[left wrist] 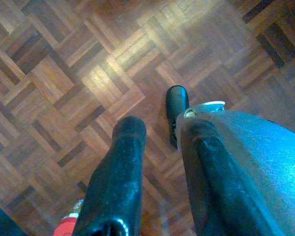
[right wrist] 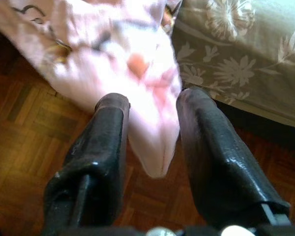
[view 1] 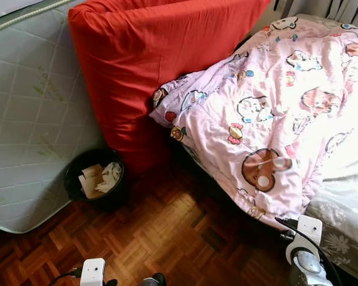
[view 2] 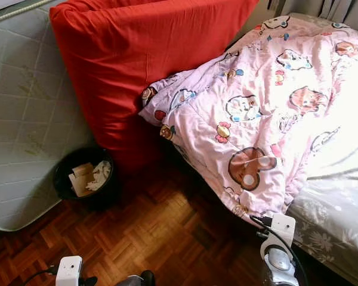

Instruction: Clean up the room

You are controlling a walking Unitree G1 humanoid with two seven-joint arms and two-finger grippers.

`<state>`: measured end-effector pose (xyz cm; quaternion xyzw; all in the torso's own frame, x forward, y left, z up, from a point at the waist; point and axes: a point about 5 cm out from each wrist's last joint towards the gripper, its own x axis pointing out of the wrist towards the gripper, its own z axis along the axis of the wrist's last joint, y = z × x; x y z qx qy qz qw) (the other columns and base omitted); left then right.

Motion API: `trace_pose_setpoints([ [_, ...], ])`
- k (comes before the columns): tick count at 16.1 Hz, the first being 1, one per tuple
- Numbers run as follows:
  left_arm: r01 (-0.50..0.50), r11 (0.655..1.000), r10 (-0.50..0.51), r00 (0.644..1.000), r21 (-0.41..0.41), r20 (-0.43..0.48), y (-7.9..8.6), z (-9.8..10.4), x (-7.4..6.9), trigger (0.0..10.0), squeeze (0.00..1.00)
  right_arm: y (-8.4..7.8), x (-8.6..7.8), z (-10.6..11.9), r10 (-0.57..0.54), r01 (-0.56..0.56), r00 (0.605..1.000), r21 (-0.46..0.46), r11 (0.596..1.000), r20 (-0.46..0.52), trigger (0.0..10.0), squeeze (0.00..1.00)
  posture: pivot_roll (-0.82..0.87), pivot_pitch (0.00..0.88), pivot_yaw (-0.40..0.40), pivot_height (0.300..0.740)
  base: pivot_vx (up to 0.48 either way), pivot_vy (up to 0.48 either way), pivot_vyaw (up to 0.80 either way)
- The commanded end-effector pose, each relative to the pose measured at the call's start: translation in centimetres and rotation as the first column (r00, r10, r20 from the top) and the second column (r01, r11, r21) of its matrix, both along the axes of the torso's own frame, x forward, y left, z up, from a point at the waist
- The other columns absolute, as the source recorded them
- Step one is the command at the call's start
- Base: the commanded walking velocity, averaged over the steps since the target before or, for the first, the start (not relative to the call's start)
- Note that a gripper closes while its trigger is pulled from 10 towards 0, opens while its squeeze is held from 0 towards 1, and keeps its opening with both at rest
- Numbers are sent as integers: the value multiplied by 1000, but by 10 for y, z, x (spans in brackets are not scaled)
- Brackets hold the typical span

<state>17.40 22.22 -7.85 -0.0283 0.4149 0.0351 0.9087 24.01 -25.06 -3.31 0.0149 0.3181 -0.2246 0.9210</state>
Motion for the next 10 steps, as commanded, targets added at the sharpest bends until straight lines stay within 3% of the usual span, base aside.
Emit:
trace_pose_setpoints([
  [1,-2,1000,2,999,5,-49,3,-5,-10,10000,0,3,-12,-11,0,1,998,17,1000,-58,10000,1000,75,191,36,740,0,0,0],
  [4,3,1000,-3,999,5,-49,2,-5,-10,10000,0,2,-20,-15,-1,3,996,21,1000,-92,10000,1000,72,180,36,740,0,0,0],
  [5,10,1000,-10,999,8,-50,2,-5,-10,10000,0,7,-23,-20,37,-31,993,56,998,-115,10000,0,67,168,36,740,0,0,0],
  [7,17,1000,-17,999,9,-52,1,-5,-9,10000,0,27,-29,-29,150,-132,981,137,982,-127,10000,0,50,150,31,740,0,0,0],
  [10,18,1000,-17,998,8,-52,1,-5,-9,10000,0,41,-44,-41,153,-110,977,266,958,-148,10000,0,58,129,26,740,0,0,0],
])
